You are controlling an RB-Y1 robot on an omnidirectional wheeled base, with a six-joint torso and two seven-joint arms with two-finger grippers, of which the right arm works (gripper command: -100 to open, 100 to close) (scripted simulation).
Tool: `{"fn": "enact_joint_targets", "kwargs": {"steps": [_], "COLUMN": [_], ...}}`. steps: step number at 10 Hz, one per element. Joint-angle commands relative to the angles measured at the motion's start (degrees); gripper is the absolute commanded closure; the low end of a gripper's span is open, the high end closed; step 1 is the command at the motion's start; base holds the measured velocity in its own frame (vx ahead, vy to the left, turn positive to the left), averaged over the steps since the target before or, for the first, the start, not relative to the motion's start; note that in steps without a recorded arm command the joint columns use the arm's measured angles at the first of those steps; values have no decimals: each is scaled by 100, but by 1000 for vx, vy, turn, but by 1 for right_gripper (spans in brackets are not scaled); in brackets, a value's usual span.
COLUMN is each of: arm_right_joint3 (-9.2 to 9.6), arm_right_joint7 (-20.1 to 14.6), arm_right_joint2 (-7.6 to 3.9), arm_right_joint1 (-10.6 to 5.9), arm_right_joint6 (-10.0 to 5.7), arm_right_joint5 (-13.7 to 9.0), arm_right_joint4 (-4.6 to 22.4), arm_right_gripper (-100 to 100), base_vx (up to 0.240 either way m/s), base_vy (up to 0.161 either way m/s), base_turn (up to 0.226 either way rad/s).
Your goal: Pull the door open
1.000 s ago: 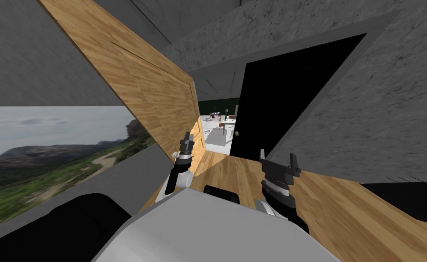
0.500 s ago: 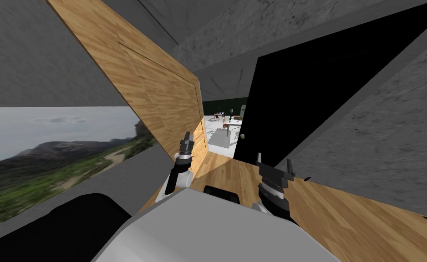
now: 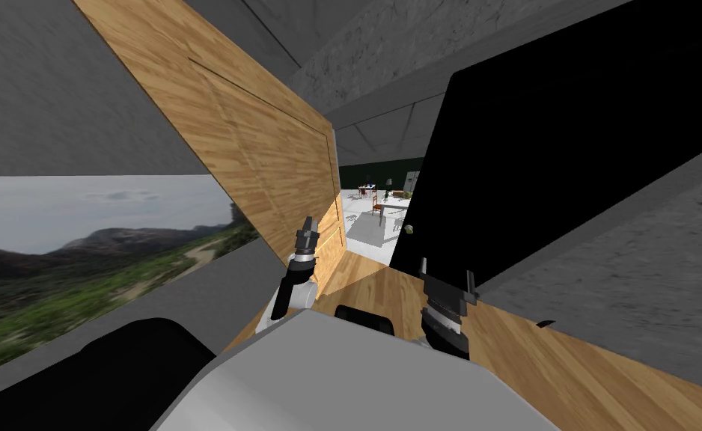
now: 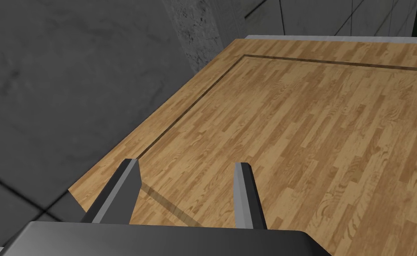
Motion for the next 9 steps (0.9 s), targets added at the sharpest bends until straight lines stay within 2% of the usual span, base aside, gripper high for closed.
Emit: {"fn": "enact_joint_targets", "kwargs": {"steps": [1, 9], "arm_right_joint3": [111, 515], "arm_right_joint7": [-175, -808], "arm_right_joint2": [-23, -93], "arm_right_joint1": [42, 121], "arm_right_joint6": [-171, -797], "arm_right_joint5": [-199, -981], "arm_right_joint4": [169, 924], "arm_right_gripper": [-100, -100], "base_vx": [145, 105], "base_vy": [-19, -15], "base_turn": [190, 138]}}
